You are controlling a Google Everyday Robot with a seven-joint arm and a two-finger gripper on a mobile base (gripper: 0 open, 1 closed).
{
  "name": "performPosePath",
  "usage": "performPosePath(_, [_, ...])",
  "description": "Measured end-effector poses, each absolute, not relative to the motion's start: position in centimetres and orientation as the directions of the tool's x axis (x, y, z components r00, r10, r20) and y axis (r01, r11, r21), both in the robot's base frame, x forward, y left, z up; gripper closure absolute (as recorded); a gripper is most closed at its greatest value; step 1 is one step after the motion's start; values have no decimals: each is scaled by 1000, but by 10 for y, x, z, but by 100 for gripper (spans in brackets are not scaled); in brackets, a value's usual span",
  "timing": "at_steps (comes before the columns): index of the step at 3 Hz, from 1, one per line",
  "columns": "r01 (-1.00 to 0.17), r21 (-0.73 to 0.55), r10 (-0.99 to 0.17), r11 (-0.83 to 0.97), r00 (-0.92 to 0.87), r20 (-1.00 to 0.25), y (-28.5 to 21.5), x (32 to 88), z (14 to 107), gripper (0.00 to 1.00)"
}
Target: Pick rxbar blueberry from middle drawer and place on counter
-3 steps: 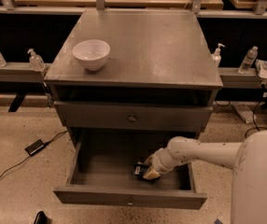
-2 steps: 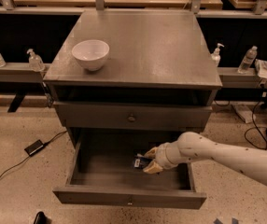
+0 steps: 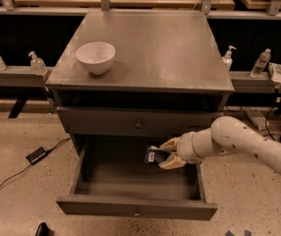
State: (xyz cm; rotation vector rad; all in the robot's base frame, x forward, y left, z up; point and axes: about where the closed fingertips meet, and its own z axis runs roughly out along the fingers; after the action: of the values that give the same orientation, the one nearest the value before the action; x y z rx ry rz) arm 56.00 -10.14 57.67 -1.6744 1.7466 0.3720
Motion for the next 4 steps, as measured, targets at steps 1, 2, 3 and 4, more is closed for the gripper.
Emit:
performPosePath(1, [-970,-227,-779,88,74,-622,-119,564,635,100])
performPosePath(2, [-978,-208,-813,3,119,-570,-147,571,694,100])
performPosePath(3, [-977,-187,-832,-105,189,-522,-160,550,732,100])
performPosePath(4, [-962,-167,-820,-216,271,-504,-166,527,763,100])
